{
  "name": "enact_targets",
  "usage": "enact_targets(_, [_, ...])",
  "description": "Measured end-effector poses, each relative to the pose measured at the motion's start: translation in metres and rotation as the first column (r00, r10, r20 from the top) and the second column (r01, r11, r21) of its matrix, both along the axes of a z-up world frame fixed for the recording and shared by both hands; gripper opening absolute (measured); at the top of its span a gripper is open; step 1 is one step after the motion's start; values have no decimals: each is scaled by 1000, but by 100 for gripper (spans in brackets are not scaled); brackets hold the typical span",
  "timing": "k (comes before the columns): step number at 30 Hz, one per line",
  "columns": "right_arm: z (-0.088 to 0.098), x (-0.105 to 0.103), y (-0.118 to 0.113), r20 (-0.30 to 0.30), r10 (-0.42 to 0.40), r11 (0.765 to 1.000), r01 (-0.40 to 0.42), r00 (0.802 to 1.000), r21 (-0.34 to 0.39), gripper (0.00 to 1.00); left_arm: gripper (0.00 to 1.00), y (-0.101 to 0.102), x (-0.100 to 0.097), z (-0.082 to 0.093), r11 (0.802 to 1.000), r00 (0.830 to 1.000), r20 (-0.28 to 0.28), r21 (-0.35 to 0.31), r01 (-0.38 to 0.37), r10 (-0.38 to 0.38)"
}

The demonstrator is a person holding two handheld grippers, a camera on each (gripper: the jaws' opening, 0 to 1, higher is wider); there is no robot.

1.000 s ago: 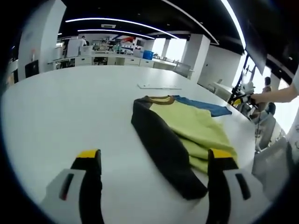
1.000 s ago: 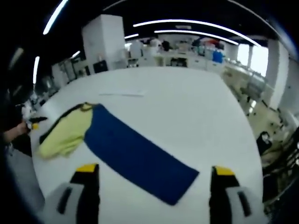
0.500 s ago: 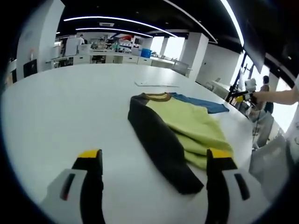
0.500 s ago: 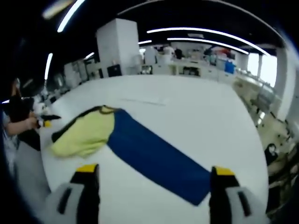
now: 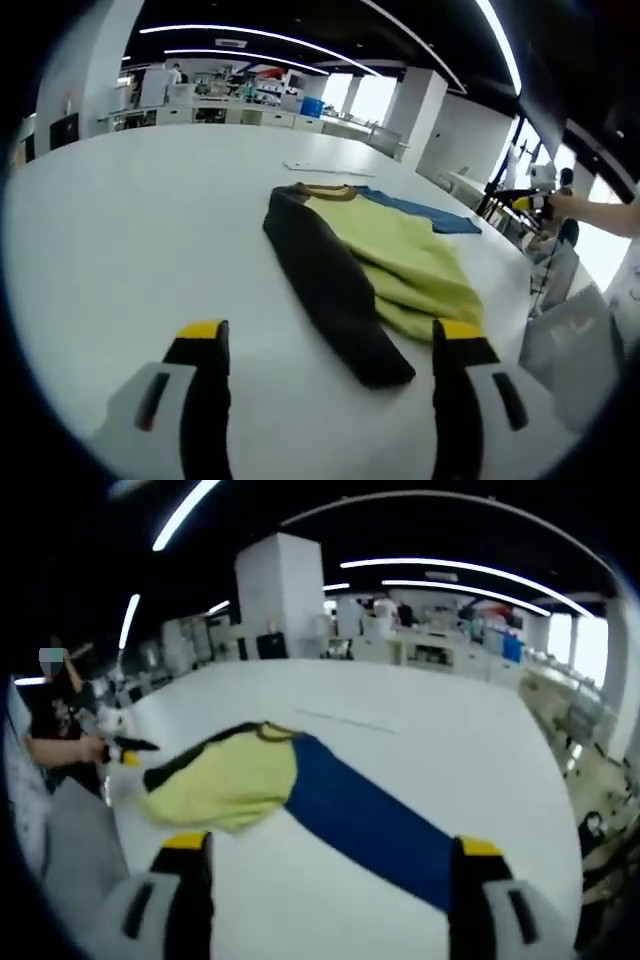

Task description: Fold the garment on the visible template until the final outline fits inside the template.

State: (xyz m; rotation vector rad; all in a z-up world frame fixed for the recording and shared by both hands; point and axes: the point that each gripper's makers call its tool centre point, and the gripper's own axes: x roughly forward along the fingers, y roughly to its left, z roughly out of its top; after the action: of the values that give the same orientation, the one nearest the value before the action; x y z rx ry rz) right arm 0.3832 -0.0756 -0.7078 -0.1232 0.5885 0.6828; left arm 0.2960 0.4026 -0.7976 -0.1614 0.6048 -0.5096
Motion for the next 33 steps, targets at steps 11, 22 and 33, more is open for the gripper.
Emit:
enact_targets(11, [12,-31,22,25,42,999,-43,999,14,96,67,-6,-27,-9,999,999,-30,-26,19,-20])
enact_targets(22, [12,-38,23,19,44,999,-44,999,14,95,40,-10,-26,-14,997,998,-64,-74,-6,2])
enact_targets(33, [10,-38,19,17,32,999,-32,999,16,94,20,-14,-27,-33,994,990,-142,-102,-35,20])
